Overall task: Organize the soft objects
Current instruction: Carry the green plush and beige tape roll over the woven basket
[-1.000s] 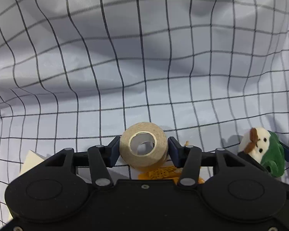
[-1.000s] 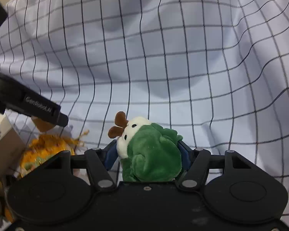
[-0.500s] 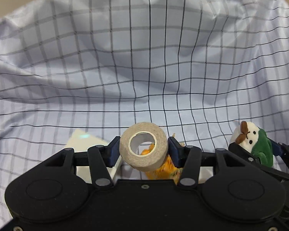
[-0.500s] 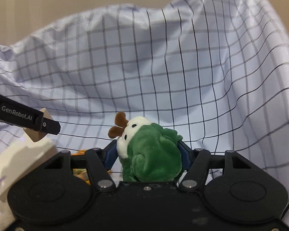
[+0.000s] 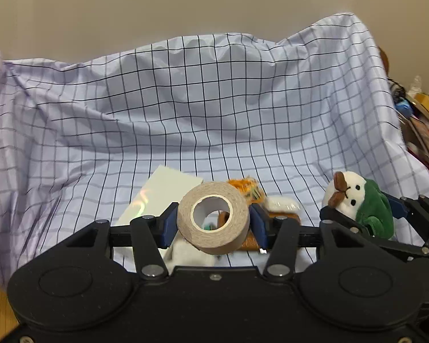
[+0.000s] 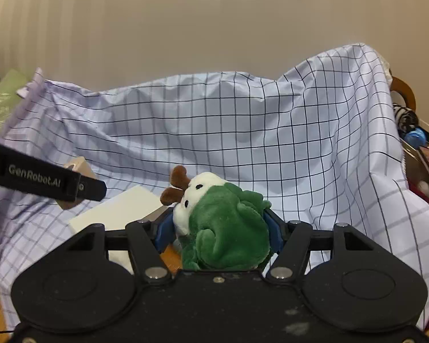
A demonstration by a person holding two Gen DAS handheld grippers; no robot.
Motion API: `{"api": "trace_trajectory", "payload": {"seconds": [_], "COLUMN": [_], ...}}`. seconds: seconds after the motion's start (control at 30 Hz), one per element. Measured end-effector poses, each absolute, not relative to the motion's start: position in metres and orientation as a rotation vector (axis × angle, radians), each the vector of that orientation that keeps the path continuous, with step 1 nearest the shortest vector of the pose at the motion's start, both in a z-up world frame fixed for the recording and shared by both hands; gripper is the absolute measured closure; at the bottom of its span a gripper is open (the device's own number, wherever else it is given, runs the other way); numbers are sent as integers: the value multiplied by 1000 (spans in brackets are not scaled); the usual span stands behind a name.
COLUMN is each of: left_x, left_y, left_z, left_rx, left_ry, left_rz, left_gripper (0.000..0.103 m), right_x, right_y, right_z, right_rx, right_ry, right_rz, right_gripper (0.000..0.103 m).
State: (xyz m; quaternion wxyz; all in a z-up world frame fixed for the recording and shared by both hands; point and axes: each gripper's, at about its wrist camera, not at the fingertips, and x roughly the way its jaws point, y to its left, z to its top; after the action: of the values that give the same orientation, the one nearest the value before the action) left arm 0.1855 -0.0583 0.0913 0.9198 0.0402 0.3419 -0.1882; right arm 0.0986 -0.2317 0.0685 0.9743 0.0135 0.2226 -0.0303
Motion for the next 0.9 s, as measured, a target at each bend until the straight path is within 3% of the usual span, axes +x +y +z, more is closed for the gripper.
{"api": "trace_trajectory", "payload": {"seconds": [0.9], "left_x": [41], "left_y": [-15], "left_z": [12], "left_rx": [-20], "left_ry": [858], "left_rz": [-224], "left_gripper": [53], "right_x": [-71], "right_y": [-208], "right_z": [27], "right_rx": [196], "right_ry": [519], "right_rz": [-55], "right_gripper": [40]}}
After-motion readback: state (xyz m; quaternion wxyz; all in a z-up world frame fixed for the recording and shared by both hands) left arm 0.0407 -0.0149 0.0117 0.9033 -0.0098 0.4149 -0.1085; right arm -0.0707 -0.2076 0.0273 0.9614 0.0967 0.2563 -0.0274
